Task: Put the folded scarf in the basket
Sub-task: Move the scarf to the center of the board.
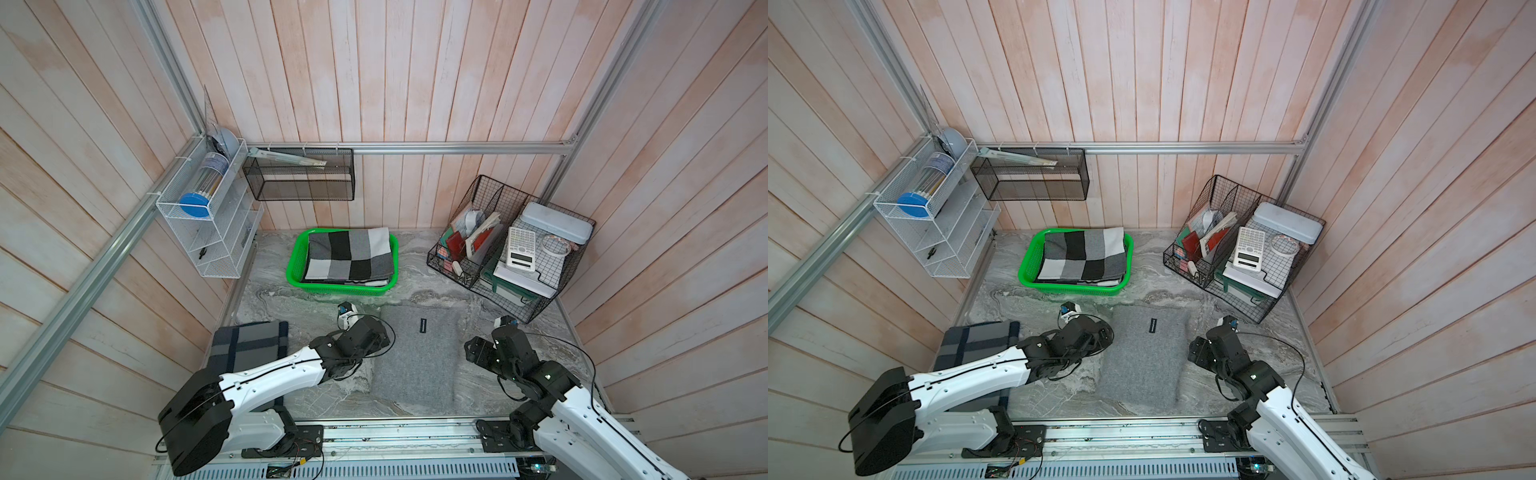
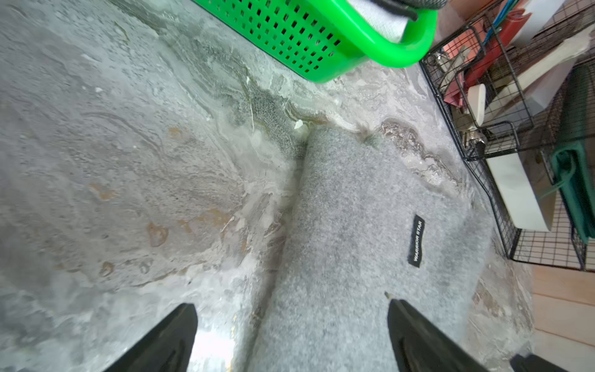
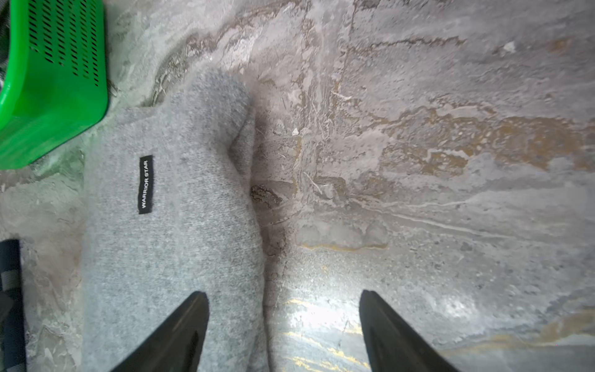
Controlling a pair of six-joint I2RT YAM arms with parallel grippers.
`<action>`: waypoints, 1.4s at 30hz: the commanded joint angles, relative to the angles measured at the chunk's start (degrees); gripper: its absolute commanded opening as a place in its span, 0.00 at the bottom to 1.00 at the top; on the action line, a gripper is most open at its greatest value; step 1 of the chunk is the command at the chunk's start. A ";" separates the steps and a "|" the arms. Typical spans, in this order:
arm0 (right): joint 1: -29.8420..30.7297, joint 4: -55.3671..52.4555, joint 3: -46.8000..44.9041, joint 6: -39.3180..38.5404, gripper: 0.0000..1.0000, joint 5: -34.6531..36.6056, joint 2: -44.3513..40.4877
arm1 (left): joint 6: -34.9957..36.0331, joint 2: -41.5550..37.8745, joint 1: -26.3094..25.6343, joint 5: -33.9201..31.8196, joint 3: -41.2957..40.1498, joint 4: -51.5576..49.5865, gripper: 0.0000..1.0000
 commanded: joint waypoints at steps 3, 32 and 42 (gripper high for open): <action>4.06 5.53 -1.36 0.70 0.77 -1.47 3.93 | -6.18 -7.28 -1.87 0.79 -7.31 -0.88 0.98; 41.08 9.26 10.52 6.10 0.76 24.03 22.69 | -30.09 -32.69 -10.27 -15.94 -11.66 -33.74 0.99; 9.98 14.53 3.63 -2.99 0.89 4.10 12.88 | -27.62 -22.31 -10.33 -9.21 -13.38 -18.66 1.00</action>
